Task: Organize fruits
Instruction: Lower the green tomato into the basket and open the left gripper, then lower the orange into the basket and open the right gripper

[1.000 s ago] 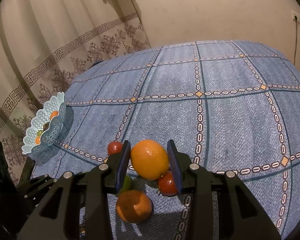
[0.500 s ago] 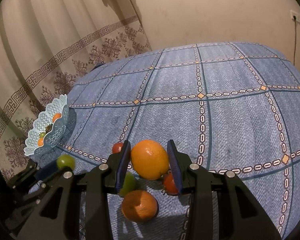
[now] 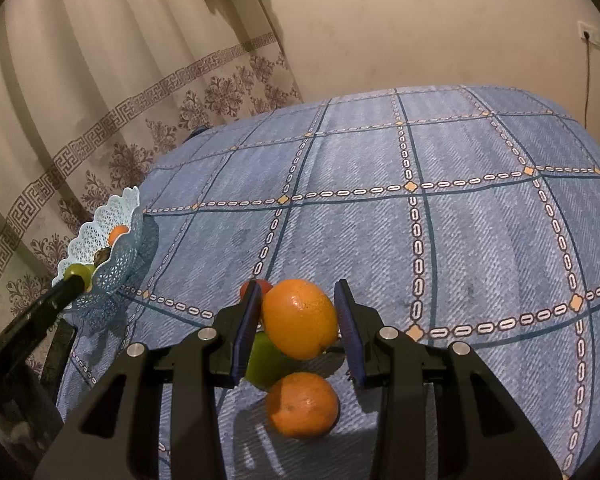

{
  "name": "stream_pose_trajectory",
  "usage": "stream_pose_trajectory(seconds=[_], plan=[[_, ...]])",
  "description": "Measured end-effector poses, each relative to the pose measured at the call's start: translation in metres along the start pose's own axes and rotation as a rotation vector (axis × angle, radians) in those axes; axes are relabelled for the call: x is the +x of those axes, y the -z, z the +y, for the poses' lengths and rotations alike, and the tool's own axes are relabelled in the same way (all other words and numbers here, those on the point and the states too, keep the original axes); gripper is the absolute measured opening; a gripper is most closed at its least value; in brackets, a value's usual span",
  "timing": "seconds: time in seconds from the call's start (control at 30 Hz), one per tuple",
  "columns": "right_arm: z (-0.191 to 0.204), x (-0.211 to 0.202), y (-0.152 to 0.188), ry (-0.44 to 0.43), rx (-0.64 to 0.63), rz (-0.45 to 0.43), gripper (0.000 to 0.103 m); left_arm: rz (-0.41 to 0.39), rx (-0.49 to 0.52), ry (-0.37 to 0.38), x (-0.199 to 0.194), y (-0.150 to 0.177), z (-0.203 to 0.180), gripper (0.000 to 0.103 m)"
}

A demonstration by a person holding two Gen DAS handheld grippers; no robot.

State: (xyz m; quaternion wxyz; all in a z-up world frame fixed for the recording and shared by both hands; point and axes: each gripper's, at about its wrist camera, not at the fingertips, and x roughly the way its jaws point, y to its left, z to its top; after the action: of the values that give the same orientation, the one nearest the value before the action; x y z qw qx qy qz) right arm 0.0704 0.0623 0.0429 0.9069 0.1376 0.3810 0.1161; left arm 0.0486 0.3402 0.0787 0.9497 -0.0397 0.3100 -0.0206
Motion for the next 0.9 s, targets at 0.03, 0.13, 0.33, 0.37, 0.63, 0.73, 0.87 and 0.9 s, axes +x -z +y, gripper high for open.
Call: stream_pose_trajectory(seconds=[0.03, 0.13, 0.33, 0.37, 0.63, 0.73, 0.87, 0.9], plan=[[0.001, -0.001, 0.001, 0.0, -0.002, -0.001, 0.038, -0.002, -0.008, -0.009, 0.0, 0.0, 0.005, 0.029], [0.007, -0.001, 0.001, 0.001, -0.008, -0.002, 0.038, -0.009, -0.022, -0.028, -0.002, -0.002, 0.016, 0.029], [0.023, 0.002, -0.002, 0.001, -0.029, -0.003, 0.038, -0.01, -0.039, -0.049, -0.002, -0.003, 0.031, 0.029], [0.026, 0.002, -0.003, 0.0, -0.034, -0.003, 0.038, -0.01, -0.043, -0.052, -0.002, -0.002, 0.033, 0.03], [0.066, 0.004, -0.017, -0.027, -0.092, -0.02, 0.038, -0.021, -0.1, -0.083, -0.009, -0.003, 0.052, 0.055], [0.089, 0.005, -0.024, -0.055, -0.124, -0.029, 0.038, -0.026, -0.108, -0.114, -0.011, -0.005, 0.058, 0.057], [0.121, 0.009, -0.032, -0.105, -0.157, -0.031, 0.038, -0.03, -0.13, -0.148, -0.013, -0.007, 0.067, 0.063], [0.127, 0.011, -0.034, -0.115, -0.162, -0.03, 0.038, -0.03, -0.134, -0.146, -0.014, -0.007, 0.069, 0.063]])
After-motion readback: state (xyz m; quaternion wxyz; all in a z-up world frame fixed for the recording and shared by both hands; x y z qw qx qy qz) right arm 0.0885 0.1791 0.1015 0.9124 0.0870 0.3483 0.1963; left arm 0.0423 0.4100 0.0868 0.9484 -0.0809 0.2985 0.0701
